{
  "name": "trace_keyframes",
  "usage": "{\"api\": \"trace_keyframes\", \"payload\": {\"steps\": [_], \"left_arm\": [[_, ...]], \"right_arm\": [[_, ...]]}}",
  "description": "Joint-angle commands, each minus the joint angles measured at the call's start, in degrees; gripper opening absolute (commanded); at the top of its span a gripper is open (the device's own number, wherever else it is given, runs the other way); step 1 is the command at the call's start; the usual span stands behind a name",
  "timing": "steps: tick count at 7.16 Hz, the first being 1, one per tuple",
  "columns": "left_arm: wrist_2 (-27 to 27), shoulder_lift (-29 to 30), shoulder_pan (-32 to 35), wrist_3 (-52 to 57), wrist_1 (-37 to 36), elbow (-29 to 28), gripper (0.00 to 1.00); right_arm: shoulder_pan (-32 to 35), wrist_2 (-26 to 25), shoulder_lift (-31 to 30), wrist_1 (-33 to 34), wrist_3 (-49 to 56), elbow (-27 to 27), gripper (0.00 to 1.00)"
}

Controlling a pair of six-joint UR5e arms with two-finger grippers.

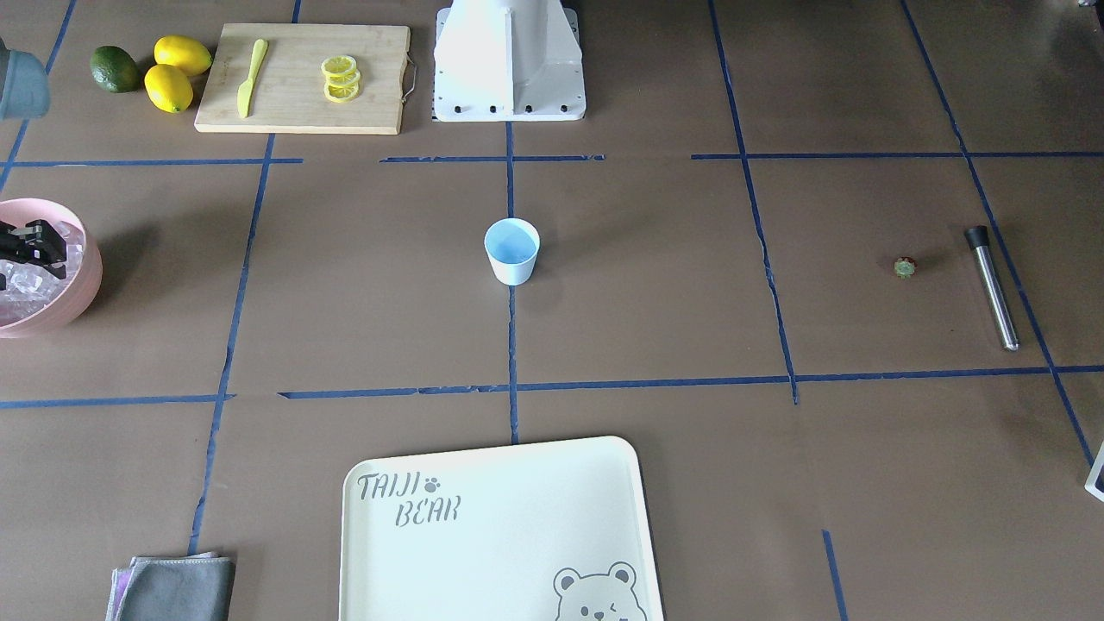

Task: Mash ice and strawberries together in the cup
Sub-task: 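Grasp another ice cube from the bowl with the right gripper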

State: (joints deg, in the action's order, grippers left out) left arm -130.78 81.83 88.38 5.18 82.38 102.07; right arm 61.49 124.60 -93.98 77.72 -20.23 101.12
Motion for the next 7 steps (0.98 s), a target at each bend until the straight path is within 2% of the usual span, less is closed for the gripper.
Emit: {"api": "trace_keyframes", "payload": {"steps": [1,5,6,7], "left_arm": [[0.0,0.0,-0.1,0.0,0.1,0.1,1.00],[0.0,0.0,-0.1,0.0,0.1,0.2,1.00],[0.0,0.0,-0.1,0.0,0.1,0.2,1.00],[0.0,0.0,0.0,0.0,0.1,0.2,1.00]], "right_arm": [[0.0,0.3,0.1,0.0,0.0,-0.3,0.57],[0.3,0.6,-0.2,0.0,0.0,0.2,0.11],[0.5,0.6,-0.2,0.3,-0.1,1.0,0.04],[2.1,0.7,0.2,2.2,-0.1,3.3,0.02]]}}
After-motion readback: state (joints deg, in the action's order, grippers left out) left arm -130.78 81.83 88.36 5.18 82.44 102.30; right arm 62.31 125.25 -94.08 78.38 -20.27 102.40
